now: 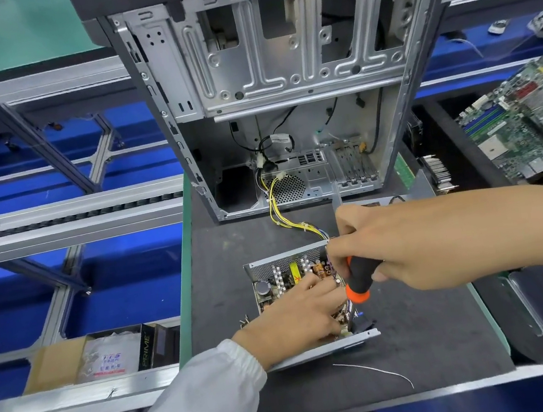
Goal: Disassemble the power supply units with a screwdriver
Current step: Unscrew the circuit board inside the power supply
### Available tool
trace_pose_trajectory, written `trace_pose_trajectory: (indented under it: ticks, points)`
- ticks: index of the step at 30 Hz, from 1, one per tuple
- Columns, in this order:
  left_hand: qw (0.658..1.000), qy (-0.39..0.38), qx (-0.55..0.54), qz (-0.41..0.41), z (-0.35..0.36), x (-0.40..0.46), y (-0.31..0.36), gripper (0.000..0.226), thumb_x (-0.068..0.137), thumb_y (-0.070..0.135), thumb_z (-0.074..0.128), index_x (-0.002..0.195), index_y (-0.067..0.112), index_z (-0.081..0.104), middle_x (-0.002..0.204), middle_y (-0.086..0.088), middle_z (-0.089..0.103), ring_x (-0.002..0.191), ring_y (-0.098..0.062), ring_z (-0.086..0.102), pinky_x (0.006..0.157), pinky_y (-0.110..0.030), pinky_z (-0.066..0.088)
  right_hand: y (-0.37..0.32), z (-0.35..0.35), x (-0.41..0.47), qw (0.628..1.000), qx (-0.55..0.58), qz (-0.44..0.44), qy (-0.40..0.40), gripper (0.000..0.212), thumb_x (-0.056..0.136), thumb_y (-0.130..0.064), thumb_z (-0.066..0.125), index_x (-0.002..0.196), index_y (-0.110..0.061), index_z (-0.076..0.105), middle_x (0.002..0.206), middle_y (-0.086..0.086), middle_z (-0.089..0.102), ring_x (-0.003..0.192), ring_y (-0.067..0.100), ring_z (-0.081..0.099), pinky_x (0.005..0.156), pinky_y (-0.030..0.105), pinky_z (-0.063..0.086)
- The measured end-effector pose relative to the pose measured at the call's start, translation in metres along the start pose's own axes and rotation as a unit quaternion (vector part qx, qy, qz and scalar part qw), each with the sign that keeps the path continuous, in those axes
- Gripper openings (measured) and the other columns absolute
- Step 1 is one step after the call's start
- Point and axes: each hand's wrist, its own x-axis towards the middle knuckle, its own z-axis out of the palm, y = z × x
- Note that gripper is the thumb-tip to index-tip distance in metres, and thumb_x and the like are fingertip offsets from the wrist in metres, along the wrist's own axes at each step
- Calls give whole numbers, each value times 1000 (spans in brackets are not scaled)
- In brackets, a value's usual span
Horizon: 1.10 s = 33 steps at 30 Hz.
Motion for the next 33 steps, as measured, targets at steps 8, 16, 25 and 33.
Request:
trace_pose_trajectory:
  ticks: [8, 16, 25, 33]
  points:
    - [992, -27, 113, 51, 11, 2, -2, 21, 81, 15, 62, 65, 27, 62, 101, 4, 54, 94, -24, 50, 81, -34, 32, 1, 1, 0, 1000, -1, 1, -7, 21, 97, -19, 49, 110, -36, 45, 106, -8, 31, 79, 14, 48, 63, 32, 37]
    - [985, 22, 149, 80, 21, 5, -3, 24, 73, 4, 58, 61, 24, 56, 97, -1, 33, 92, -25, 46, 78, -35, 35, -1, -1, -1, 1000, 3, 2, -11, 21, 97, -19, 49, 111, -35, 45, 109, -7, 32, 77, 11, 45, 64, 31, 38]
    - [972, 8, 200, 123, 35, 4, -6, 26, 83, -3, 48, 88, 21, 56, 102, -4, 49, 106, -27, 50, 104, -44, 28, 1, -9, -10, 1000, 20, 8, -4, 21, 97, -19, 51, 106, -36, 43, 107, -8, 31, 91, 19, 51, 79, 39, 45]
    - [965, -22, 223, 139, 35, 6, -5, 17, 88, 5, 49, 89, 21, 54, 99, -2, 47, 97, -22, 45, 100, -39, 33, 8, -8, -17, 999, 30, 20, 6, 21, 97, -22, 51, 108, -39, 44, 107, -9, 32, 84, 11, 49, 72, 30, 41]
